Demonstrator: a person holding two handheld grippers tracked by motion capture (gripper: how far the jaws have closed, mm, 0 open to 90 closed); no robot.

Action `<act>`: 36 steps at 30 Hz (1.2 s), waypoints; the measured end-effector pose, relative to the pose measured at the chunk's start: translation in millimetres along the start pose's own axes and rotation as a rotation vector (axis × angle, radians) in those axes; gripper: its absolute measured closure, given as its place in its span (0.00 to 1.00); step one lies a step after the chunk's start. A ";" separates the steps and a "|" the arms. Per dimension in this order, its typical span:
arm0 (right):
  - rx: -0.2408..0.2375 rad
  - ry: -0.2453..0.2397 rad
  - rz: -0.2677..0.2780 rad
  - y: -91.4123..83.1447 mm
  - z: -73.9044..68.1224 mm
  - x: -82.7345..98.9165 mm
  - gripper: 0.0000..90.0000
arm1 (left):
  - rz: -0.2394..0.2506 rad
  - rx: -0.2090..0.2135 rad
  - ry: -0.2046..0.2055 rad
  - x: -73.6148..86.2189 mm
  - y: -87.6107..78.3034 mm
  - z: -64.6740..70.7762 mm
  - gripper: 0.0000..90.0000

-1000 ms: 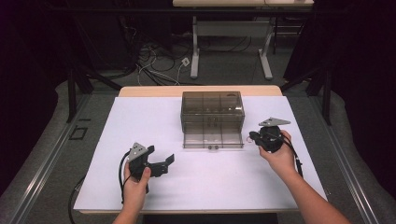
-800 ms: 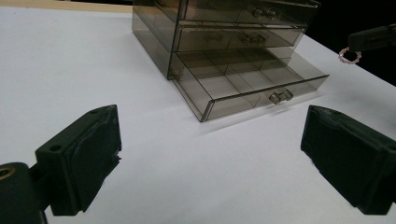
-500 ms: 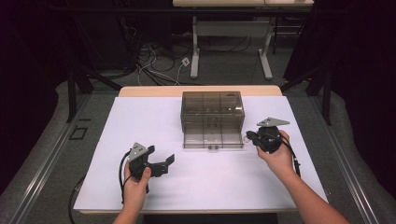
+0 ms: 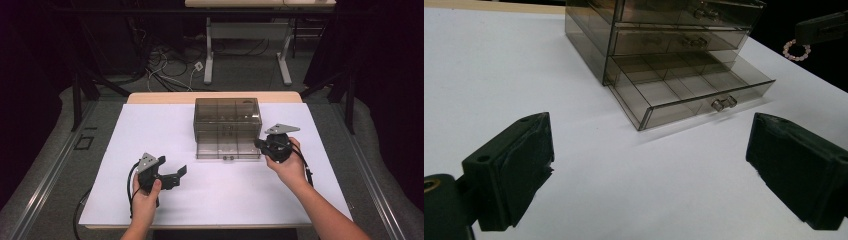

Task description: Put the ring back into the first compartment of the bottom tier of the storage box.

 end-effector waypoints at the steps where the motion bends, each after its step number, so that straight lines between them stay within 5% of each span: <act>1: -0.004 0.002 0.001 1.1 -1.7 -1.0 0.98 | 0.000 0.000 0.000 -0.1 -0.1 0.0 0.06; 36: -0.068 -0.026 -0.003 37.3 -42.9 -23.8 0.98 | -0.002 0.012 0.003 0.2 -1.3 1.5 0.06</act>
Point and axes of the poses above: each handheld gripper's, and its own axes: y roughly forward along the jaws, x roughly out of its underside, z roughly to its right, the point moved 3 cm from there along y, roughly forward along the jaws, and after that the axes turned 3 degrees about -z, right-handed, at the moved point
